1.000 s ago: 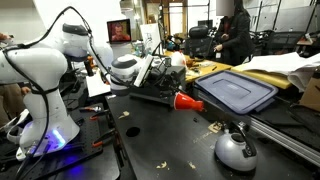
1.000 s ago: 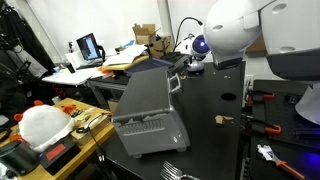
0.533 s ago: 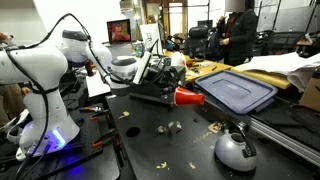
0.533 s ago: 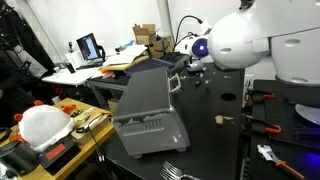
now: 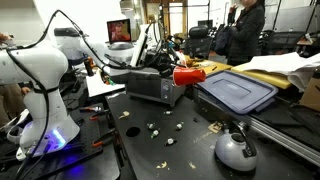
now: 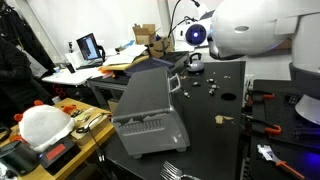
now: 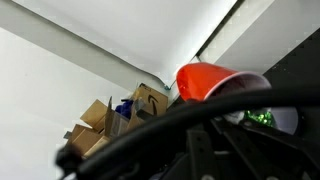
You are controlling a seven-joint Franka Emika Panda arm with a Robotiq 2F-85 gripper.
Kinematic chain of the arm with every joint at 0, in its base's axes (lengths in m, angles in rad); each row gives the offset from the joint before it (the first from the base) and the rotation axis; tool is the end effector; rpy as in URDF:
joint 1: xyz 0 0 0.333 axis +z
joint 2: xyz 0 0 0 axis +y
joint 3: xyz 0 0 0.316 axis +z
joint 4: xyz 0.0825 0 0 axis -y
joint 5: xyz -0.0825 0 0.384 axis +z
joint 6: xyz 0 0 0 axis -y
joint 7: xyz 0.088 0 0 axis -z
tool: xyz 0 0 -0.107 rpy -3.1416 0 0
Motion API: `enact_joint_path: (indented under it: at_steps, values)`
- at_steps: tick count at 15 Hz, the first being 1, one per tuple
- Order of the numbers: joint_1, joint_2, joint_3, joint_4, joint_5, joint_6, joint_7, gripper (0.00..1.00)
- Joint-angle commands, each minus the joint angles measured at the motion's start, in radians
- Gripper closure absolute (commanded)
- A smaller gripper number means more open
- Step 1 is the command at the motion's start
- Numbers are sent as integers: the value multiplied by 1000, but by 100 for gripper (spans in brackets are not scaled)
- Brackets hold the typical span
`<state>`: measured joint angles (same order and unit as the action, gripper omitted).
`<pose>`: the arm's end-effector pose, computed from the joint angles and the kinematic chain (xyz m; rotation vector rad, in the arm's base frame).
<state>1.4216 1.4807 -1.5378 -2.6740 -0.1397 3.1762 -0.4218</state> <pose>0.4456 -0.1062 0.3016 1.5053 0.7288 -0.1450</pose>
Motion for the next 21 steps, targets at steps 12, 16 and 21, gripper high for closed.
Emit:
enact_joint_path:
  at_steps: [12, 16, 21]
  values:
    - [-73, -180, 52, 23, -107, -151, 37, 99]
    - [-111, -311, 48, 45, -114, -200, 23, 99]
    - [-137, -512, 26, 76, -134, -302, -3, 99]
